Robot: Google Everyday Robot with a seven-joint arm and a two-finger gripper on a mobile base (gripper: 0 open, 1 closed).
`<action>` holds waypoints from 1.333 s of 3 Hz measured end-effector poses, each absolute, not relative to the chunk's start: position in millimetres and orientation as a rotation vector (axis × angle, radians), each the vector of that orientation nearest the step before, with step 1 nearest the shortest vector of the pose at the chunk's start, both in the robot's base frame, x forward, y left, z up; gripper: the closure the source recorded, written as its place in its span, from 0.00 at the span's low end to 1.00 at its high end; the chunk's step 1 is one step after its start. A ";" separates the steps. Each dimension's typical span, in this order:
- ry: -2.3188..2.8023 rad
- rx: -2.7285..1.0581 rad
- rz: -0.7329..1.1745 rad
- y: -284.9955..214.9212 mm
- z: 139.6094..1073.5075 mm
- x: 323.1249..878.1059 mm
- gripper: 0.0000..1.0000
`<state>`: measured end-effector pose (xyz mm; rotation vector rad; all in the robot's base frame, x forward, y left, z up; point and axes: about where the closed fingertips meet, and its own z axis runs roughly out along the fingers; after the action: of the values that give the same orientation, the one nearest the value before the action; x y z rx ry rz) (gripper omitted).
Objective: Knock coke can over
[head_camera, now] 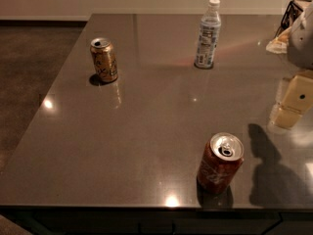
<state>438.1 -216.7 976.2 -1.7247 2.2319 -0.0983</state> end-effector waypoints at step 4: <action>2.122 -1.821 0.127 -202.7 959.5 395.0 0.00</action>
Offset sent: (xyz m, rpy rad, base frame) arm -0.0014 0.0000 -0.0023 0.0329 0.0465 0.0250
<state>395.0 -202.7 959.5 -1.8210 2.1221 0.1273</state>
